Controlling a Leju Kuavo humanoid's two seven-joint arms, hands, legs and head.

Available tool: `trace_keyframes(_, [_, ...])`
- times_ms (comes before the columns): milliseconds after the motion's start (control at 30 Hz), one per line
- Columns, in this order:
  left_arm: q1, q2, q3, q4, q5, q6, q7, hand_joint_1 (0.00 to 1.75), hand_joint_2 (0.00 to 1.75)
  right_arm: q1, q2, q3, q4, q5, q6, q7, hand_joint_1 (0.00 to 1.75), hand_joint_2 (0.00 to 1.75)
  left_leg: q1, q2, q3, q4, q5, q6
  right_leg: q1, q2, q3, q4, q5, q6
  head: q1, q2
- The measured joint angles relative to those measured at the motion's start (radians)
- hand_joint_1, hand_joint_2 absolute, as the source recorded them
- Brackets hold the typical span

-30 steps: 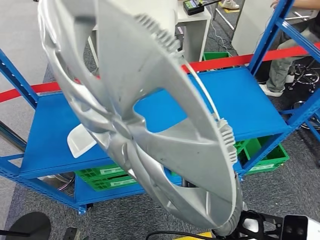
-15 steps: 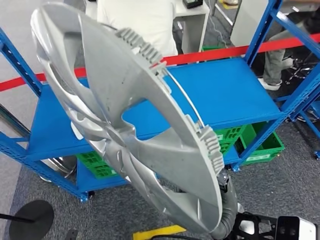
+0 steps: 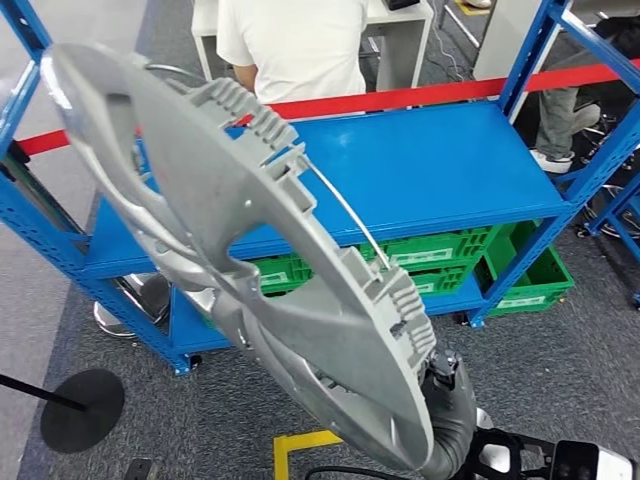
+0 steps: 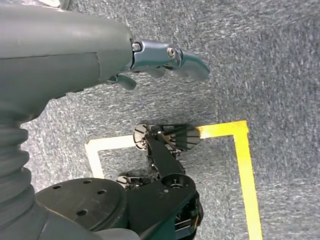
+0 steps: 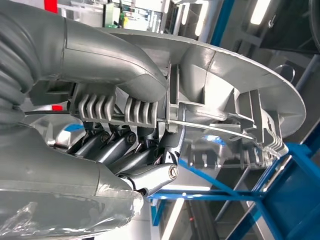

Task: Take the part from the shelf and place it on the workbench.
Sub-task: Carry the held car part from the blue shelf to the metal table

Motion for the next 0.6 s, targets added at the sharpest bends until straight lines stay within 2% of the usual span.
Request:
trace_keyframes(67, [0.006, 0.001, 0.001, 0.000, -0.001, 0.001, 0.002, 0.00, 1.75, 0.001, -0.001, 0.000, 0.000, -0.012, -0.005, 0.001, 1.75, 1.75, 0.004, -0.007, -0.006, -0.004, 0.012, -0.013, 0.001, -0.011, -0.015, -0.001, 0.013, -0.015, 0.002, 0.000])
trace_keyframes(100, [0.009, 0.002, 0.002, 0.000, -0.001, 0.001, 0.004, 0.00, 1.75, 0.003, -0.001, 0.000, 0.000, -0.019, -0.007, 0.001, 1.75, 1.75, 0.005, -0.003, -0.013, 0.005, -0.005, -0.017, 0.001, -0.016, -0.023, -0.001, 0.024, -0.025, 0.000, 0.000])
trace_keyframes(133, [0.012, 0.002, 0.003, 0.000, -0.002, 0.001, 0.005, 0.00, 1.75, 0.005, -0.001, 0.000, 0.000, -0.026, -0.008, 0.002, 1.75, 1.75, 0.006, 0.005, -0.026, 0.032, -0.041, -0.021, -0.001, -0.022, -0.033, -0.002, 0.036, -0.033, -0.003, 0.000])
trace_keyframes(167, [0.012, 0.002, 0.005, 0.000, -0.003, 0.002, 0.006, 0.00, 1.75, 0.007, -0.001, 0.000, 0.000, -0.030, -0.009, 0.002, 1.75, 1.75, 0.007, 0.016, -0.044, 0.080, -0.093, -0.024, -0.002, -0.027, -0.045, -0.002, 0.049, -0.038, -0.006, 0.000])
trace_keyframes(200, [0.011, 0.002, 0.006, 0.000, -0.005, 0.002, 0.006, 0.00, 1.75, 0.010, -0.001, 0.000, -0.001, -0.032, -0.009, 0.002, 1.75, 1.75, 0.007, 0.023, -0.064, 0.145, -0.146, -0.028, -0.001, -0.031, -0.059, -0.002, 0.062, -0.040, -0.009, 0.000])
trace_keyframes(233, [0.010, 0.002, 0.007, 0.000, -0.007, 0.003, 0.007, 0.00, 1.75, 0.013, -0.001, 0.000, -0.001, -0.033, -0.010, 0.001, 1.75, 1.75, 0.008, 0.026, -0.081, 0.215, -0.184, -0.031, -0.001, -0.035, -0.075, -0.001, 0.074, -0.041, -0.009, 0.000])
trace_keyframes(267, [0.010, 0.004, 0.008, 0.000, -0.009, 0.004, 0.008, 0.00, 1.75, 0.015, -0.001, 0.000, -0.001, -0.033, -0.010, 0.000, 1.75, 1.75, 0.008, 0.027, -0.087, 0.267, -0.197, -0.034, -0.001, -0.039, -0.092, -0.001, 0.086, -0.040, -0.009, 0.000])
trace_keyframes(300, [0.010, 0.005, 0.008, 0.000, -0.011, 0.006, 0.008, 0.00, 1.75, 0.017, -0.001, 0.000, -0.001, -0.033, -0.011, 0.000, 1.75, 1.75, 0.008, 0.027, -0.079, 0.290, -0.188, -0.035, -0.001, -0.042, -0.108, 0.000, 0.098, -0.037, -0.009, 0.000])
trace_keyframes(333, [0.010, 0.008, 0.009, 0.000, -0.012, 0.008, 0.009, 0.00, 1.75, 0.018, -0.001, 0.000, -0.001, -0.033, -0.011, -0.001, 1.75, 1.75, 0.008, 0.027, -0.053, 0.280, -0.164, -0.035, -0.001, -0.044, -0.124, 0.001, 0.109, -0.034, -0.009, 0.000])
trace_keyframes(367, [0.009, 0.010, 0.009, 0.000, -0.012, 0.009, 0.010, 0.00, 1.75, 0.019, -0.001, 0.000, -0.001, -0.033, -0.012, -0.001, 1.75, 1.75, 0.008, 0.027, -0.009, 0.235, -0.138, -0.034, -0.002, -0.045, -0.137, 0.002, 0.119, -0.030, -0.009, 0.000])
trace_keyframes(400, [0.008, 0.012, 0.009, 0.000, -0.012, 0.009, 0.010, 0.00, 1.75, 0.020, -0.001, 0.000, -0.001, -0.032, -0.013, -0.001, 1.75, 1.75, 0.008, 0.027, 0.048, 0.166, -0.127, -0.033, -0.001, -0.046, -0.149, 0.004, 0.128, -0.026, -0.010, 0.000])
trace_keyframes(433, [0.007, 0.013, 0.010, 0.000, -0.012, 0.010, 0.011, 0.00, 1.75, 0.020, -0.001, 0.000, -0.003, -0.032, -0.014, -0.001, 1.75, 1.75, 0.008, 0.026, 0.101, 0.092, -0.131, -0.028, 0.000, -0.046, -0.159, 0.007, 0.136, -0.021, -0.010, 0.000])
trace_keyframes(467, [0.006, 0.014, 0.010, 0.000, -0.012, 0.010, 0.011, 0.00, 1.75, 0.020, -0.001, 0.000, -0.004, -0.032, -0.015, -0.001, 1.75, 1.75, 0.007, 0.025, 0.138, 0.035, -0.142, -0.022, 0.001, -0.046, -0.166, 0.010, 0.145, -0.016, -0.010, 0.000])
trace_keyframes(500, [0.005, 0.014, 0.010, 0.000, -0.012, 0.010, 0.013, 0.00, 1.75, 0.021, -0.001, -0.001, -0.006, -0.032, -0.016, -0.001, 1.75, 1.75, 0.004, 0.024, 0.157, 0.003, -0.153, -0.015, 0.002, -0.046, -0.171, 0.011, 0.153, -0.010, -0.010, 0.000])
trace_keyframes(567, [0.005, 0.015, 0.012, 0.000, -0.012, 0.011, 0.025, 0.00, 1.75, 0.021, -0.002, -0.001, -0.007, -0.034, -0.015, -0.002, 1.75, 1.75, 0.002, 0.027, 0.149, -0.004, -0.148, 0.004, -0.001, -0.045, -0.177, 0.010, 0.167, 0.002, -0.009, 0.000])
trace_keyframes(600, [0.006, 0.015, 0.014, 0.000, -0.012, 0.012, 0.039, 0.00, 1.75, 0.020, -0.002, -0.001, -0.007, -0.036, -0.013, -0.003, 1.75, 1.75, 0.002, 0.030, 0.142, -0.004, -0.140, 0.013, -0.003, -0.046, -0.182, 0.016, 0.157, 0.007, -0.009, 0.000])
